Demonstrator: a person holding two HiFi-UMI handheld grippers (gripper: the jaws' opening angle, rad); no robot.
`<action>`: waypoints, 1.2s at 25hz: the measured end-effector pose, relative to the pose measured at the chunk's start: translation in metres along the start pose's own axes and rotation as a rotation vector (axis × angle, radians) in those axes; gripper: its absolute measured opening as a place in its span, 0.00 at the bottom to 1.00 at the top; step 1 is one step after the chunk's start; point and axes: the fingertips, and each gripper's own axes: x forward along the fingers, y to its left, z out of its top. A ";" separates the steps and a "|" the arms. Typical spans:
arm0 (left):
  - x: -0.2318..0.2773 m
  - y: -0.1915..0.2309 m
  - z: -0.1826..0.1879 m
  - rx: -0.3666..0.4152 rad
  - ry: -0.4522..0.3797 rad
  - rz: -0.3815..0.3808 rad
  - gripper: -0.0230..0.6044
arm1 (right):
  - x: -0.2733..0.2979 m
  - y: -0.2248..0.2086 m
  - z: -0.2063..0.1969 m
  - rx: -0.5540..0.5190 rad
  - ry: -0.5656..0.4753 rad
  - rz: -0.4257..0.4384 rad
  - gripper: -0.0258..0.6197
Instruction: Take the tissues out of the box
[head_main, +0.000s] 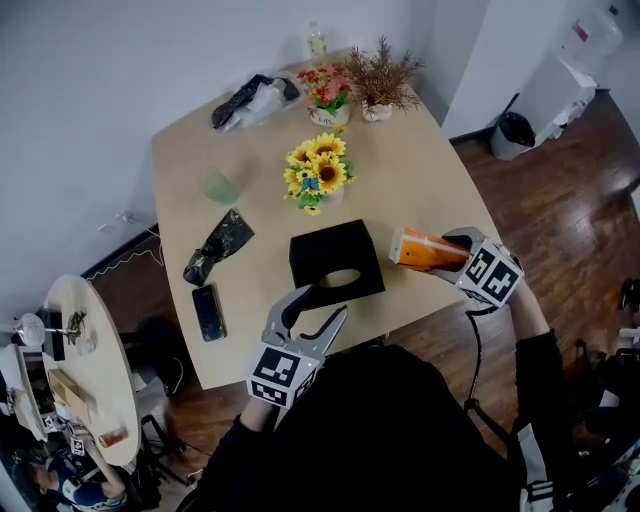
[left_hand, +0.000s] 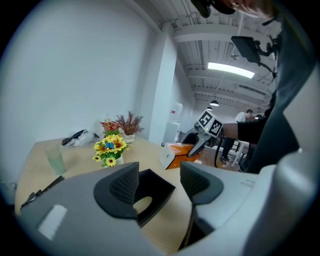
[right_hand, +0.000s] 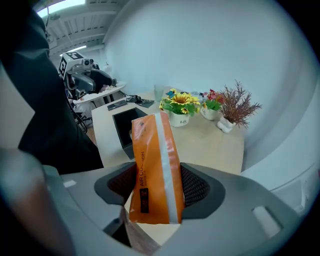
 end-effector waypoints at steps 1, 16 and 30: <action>0.004 -0.004 0.001 0.002 -0.001 -0.004 0.43 | 0.001 -0.001 -0.003 -0.001 0.000 0.001 0.47; 0.015 -0.013 0.003 -0.001 0.013 0.035 0.43 | 0.035 -0.001 -0.027 -0.026 0.077 0.122 0.47; 0.005 0.000 -0.008 -0.032 0.033 0.095 0.43 | 0.085 0.008 -0.047 -0.004 0.149 0.205 0.47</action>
